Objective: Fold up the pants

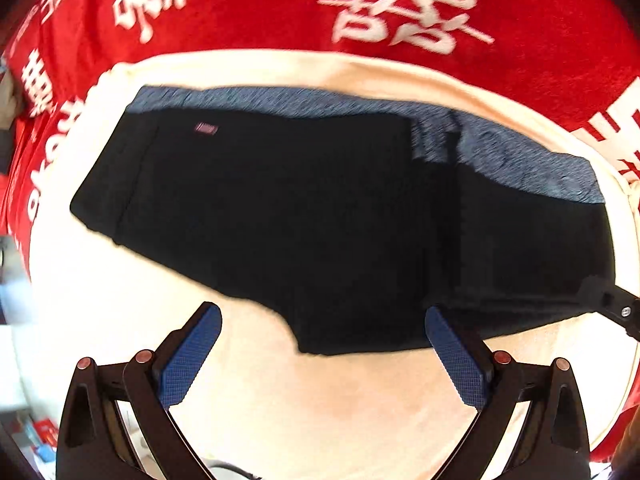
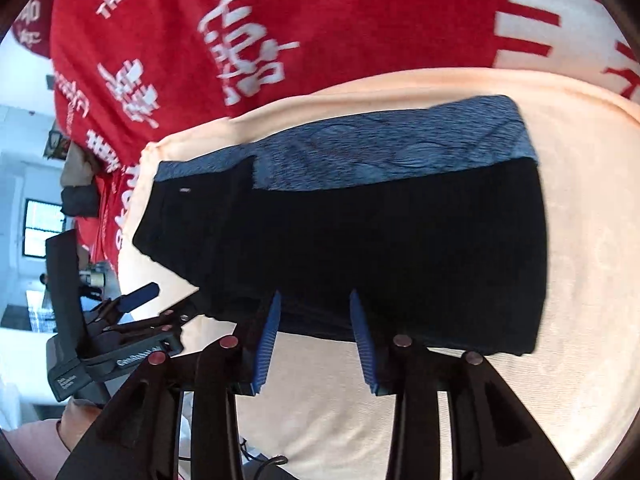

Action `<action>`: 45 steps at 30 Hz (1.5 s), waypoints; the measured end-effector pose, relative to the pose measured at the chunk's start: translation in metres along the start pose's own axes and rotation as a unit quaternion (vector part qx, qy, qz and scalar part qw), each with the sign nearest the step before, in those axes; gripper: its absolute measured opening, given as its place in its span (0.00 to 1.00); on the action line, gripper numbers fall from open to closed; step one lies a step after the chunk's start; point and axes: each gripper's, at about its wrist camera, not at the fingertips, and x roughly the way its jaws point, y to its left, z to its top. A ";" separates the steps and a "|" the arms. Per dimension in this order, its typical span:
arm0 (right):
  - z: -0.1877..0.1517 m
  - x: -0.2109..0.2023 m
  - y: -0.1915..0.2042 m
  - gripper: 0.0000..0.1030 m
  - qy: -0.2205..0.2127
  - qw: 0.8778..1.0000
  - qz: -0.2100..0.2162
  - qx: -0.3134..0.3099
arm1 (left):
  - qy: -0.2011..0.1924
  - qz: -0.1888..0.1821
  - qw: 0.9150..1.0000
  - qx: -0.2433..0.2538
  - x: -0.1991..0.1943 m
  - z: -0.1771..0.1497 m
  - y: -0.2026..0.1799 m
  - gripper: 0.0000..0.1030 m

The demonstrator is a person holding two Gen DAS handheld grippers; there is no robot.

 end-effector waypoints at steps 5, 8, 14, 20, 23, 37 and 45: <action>0.009 0.029 0.033 0.42 -0.015 1.000 -0.011 -0.022 | 0.009 -0.009 1.000 0.001 0.016 -0.003 -0.008 0.99; 0.011 0.056 0.032 0.42 -0.008 1.000 -0.024 0.014 | 0.011 -0.011 1.000 0.006 0.020 -0.004 0.007 0.99; -0.006 0.067 0.049 0.42 -0.005 0.998 -0.058 0.017 | 0.016 -0.023 1.000 0.004 0.021 -0.007 0.049 0.99; -0.008 0.062 0.071 0.43 0.009 0.997 -0.081 0.003 | 0.020 -0.047 0.998 -0.038 0.025 -0.008 0.093 0.99; -0.022 0.066 0.087 0.43 0.023 0.999 -0.022 0.015 | 0.017 -0.053 0.997 -0.051 0.027 -0.010 0.109 0.99; -0.057 0.118 0.047 0.07 0.014 0.963 0.103 0.249 | 0.017 -0.072 0.996 -0.057 0.037 -0.020 0.145 0.99; -0.058 0.083 0.105 0.04 0.038 0.997 -0.041 0.045 | 0.026 -0.081 0.995 -0.058 0.043 -0.013 0.127 0.99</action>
